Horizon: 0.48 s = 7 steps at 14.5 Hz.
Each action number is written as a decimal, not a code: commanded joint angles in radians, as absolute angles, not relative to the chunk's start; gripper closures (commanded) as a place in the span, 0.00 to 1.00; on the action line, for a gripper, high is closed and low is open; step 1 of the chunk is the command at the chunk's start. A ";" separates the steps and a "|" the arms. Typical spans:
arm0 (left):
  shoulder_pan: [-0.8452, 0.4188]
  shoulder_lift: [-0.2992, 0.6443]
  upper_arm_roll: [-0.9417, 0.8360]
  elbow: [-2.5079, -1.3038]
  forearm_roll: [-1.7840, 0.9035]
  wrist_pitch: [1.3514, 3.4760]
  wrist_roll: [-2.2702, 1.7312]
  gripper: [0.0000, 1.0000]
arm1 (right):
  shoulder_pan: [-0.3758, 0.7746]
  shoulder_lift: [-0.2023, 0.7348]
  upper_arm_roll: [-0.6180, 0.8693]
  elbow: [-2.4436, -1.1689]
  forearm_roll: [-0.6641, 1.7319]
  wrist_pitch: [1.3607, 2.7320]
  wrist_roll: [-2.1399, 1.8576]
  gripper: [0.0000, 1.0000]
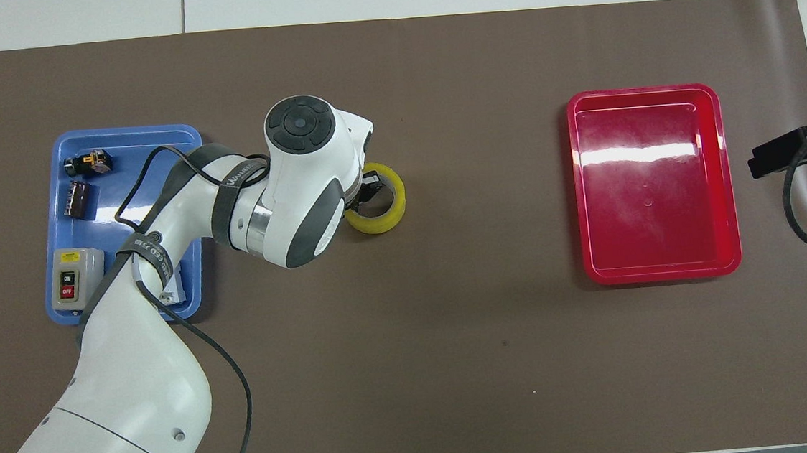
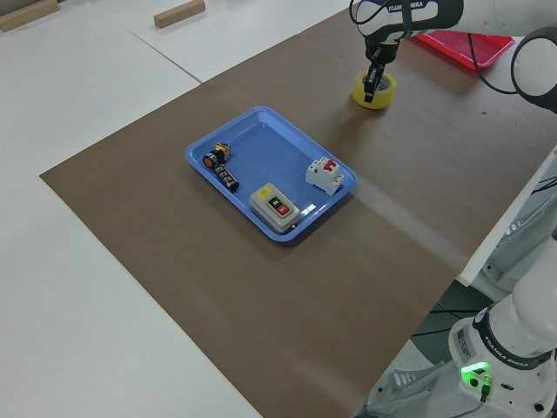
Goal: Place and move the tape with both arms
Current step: 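Lift the tape with the left gripper and set it mid-table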
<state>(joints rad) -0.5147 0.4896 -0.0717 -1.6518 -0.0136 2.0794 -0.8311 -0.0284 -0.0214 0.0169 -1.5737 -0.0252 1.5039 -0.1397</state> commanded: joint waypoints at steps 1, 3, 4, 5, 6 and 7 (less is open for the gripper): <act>-0.506 0.450 -0.051 -1.669 -0.008 2.073 -0.842 0.00 | -0.040 -0.044 0.021 -1.606 -0.017 1.531 -0.127 0.00; -0.457 0.387 -0.037 -1.669 -0.006 2.034 -0.833 0.00 | -0.040 -0.044 0.021 -1.606 -0.017 1.531 -0.127 0.00; -0.428 0.338 -0.032 -1.666 -0.006 1.981 -0.825 0.00 | -0.040 -0.044 0.021 -1.606 -0.017 1.529 -0.127 0.00; -0.378 0.293 -0.034 -1.658 -0.002 1.929 -0.806 0.00 | -0.040 -0.044 0.021 -1.606 -0.017 1.531 -0.127 0.00; -0.332 0.249 -0.032 -1.657 -0.002 1.867 -0.745 0.00 | -0.040 -0.044 0.021 -1.606 -0.017 1.531 -0.126 0.00; -0.287 0.214 -0.032 -1.657 -0.002 1.820 -0.667 0.00 | -0.040 -0.044 0.021 -1.606 -0.017 1.531 -0.126 0.00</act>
<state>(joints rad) -0.3601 0.3131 -0.0295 -1.6254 -0.0133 1.9060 -0.7598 -0.0286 -0.0214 0.0169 -1.5737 -0.0252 1.5039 -0.1397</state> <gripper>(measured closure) 0.070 0.000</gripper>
